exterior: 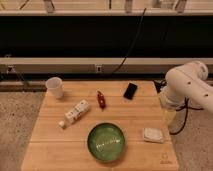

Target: Place the bottle in the ceramic bowl

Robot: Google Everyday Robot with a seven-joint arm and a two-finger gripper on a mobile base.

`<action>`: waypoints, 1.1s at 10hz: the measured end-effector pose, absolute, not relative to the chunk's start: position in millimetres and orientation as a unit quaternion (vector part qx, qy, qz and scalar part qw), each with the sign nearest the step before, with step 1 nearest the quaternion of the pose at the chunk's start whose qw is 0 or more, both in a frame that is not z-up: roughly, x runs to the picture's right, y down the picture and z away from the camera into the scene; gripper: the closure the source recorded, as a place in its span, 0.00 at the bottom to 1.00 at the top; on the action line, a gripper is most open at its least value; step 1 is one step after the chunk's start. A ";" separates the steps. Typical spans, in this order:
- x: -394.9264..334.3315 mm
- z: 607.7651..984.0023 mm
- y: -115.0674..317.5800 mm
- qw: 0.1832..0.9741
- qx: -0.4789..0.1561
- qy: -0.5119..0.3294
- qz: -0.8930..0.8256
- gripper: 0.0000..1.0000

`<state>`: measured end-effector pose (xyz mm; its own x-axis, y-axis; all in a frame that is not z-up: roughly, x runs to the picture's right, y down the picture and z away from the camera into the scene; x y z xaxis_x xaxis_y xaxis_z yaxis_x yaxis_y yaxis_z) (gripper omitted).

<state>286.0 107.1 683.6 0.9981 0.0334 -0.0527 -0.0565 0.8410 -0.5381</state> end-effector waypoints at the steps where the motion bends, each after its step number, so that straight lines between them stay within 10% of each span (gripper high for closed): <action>1: 285.9 683.6 107.1 0.959 -0.281 0.021 0.023 0.20; 11: 270.3 686.6 101.4 0.961 -0.276 0.021 0.002 0.20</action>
<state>270.3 101.4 686.6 0.9991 -0.0071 -0.0409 -0.0156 0.8480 -0.5297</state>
